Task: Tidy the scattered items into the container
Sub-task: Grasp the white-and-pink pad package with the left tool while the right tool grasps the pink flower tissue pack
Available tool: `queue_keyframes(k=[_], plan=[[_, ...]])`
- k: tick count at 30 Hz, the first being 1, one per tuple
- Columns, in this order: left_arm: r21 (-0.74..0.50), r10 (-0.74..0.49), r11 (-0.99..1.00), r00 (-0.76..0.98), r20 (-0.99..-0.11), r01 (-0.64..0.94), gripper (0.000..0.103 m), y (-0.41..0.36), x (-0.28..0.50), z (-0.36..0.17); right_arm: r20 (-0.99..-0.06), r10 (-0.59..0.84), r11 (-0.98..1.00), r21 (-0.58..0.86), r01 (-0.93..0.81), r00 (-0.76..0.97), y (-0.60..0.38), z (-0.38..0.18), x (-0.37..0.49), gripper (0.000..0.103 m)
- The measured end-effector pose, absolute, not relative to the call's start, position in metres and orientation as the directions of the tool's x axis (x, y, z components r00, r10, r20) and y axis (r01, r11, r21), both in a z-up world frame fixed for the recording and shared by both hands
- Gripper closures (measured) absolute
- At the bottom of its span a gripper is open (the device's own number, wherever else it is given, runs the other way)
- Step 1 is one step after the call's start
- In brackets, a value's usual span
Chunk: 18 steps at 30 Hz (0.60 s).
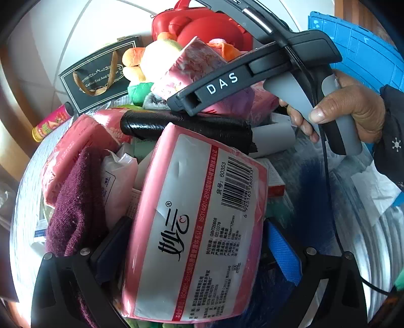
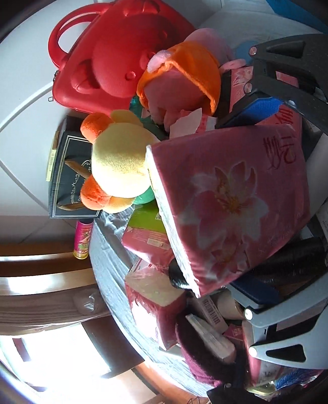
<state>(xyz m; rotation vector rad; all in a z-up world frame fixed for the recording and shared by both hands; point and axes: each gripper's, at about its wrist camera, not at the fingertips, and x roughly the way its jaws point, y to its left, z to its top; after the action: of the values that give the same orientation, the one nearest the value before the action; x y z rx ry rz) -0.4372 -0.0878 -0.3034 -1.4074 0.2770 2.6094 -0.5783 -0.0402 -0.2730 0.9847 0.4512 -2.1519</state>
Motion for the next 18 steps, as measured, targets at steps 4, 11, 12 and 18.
queue_keyframes(k=[4, 11, 12, 18], plan=[[0.154, -0.015, -0.965, -0.544, -0.839, -0.212, 0.001, -0.079, -0.441, -0.311, -0.782, -0.442, -0.708, 0.003, 0.707, -0.439, -0.042, -0.275, -0.584, 0.000], [0.153, -0.022, -0.974, -0.597, -0.802, -0.169, 0.007, -0.079, -0.426, -0.299, -0.781, -0.423, -0.772, 0.044, 0.634, -0.460, -0.012, -0.265, -0.569, 0.002], [0.152, -0.020, -0.974, -0.609, -0.793, -0.167, 0.008, -0.078, -0.422, -0.295, -0.776, -0.429, -0.782, 0.063, 0.620, -0.462, -0.004, -0.262, -0.566, 0.002], [0.153, -0.024, -0.977, -0.644, -0.765, -0.146, 0.010, -0.072, -0.412, -0.280, -0.754, -0.441, -0.841, 0.159, 0.517, -0.486, 0.042, -0.246, -0.549, 0.002]])
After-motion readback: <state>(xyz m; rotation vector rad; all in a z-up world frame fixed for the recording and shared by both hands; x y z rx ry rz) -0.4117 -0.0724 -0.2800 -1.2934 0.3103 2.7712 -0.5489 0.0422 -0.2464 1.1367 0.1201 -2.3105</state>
